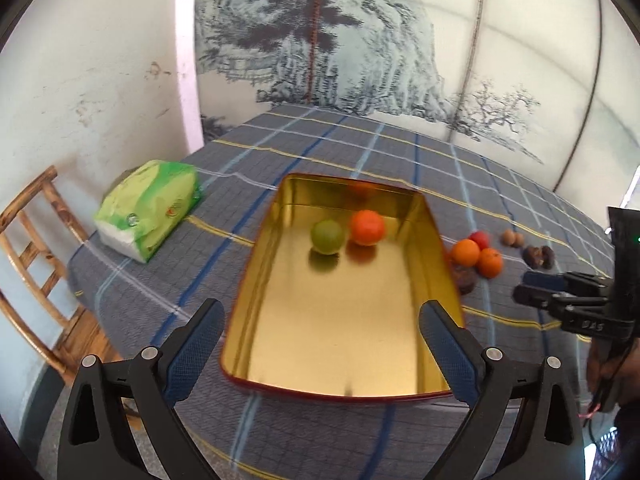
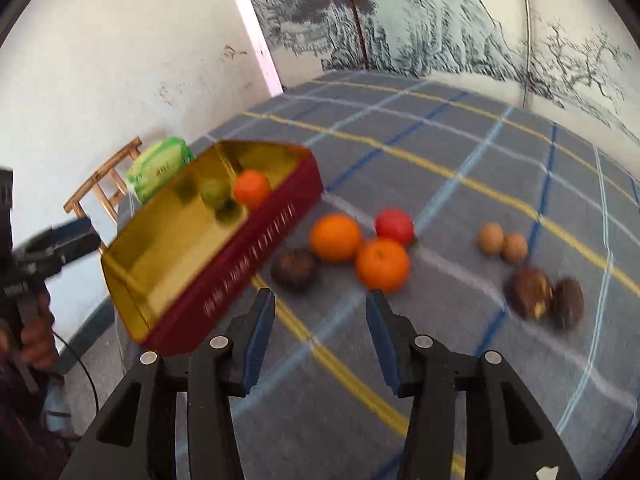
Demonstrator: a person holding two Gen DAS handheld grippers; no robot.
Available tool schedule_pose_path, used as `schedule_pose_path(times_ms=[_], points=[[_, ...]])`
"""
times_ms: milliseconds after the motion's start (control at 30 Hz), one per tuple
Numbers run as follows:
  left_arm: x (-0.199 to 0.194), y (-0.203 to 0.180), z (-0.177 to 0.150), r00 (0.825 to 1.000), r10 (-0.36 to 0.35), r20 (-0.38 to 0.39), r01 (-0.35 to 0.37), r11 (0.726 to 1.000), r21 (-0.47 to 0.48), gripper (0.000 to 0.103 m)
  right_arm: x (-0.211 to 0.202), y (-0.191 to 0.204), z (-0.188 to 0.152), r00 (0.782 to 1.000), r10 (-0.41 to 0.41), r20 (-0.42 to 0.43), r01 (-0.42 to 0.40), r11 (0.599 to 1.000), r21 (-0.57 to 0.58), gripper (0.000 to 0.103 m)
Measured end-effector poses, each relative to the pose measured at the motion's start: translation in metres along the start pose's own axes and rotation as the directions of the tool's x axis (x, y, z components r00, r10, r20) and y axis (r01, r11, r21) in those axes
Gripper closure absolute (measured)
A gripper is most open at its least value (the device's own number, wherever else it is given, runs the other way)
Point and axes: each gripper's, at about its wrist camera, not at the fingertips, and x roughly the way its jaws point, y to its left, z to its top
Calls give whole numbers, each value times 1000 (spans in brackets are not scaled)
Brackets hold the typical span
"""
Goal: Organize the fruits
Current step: 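Grasp a dark brown round fruit with the right gripper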
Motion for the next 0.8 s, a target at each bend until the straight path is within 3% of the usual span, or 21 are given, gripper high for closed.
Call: schedule_pose_path(times_ms=[267, 467, 567, 800], points=[[-5, -22, -3, 999, 44, 20, -46, 994, 100, 6, 44, 17, 16, 999, 37, -38, -37, 999, -20, 57], [0, -22, -3, 999, 46, 8, -47, 993, 106, 6, 67, 16, 27, 998, 13, -65, -13, 1000, 3, 57], [3, -23, -4, 999, 48, -4, -47, 993, 111, 6, 77, 16, 30, 996, 7, -87, -6, 1000, 6, 65], [3, -25, -5, 999, 51, -3, -50, 992, 116, 6, 60, 24, 17, 996, -63, -70, 59, 996, -65, 69]])
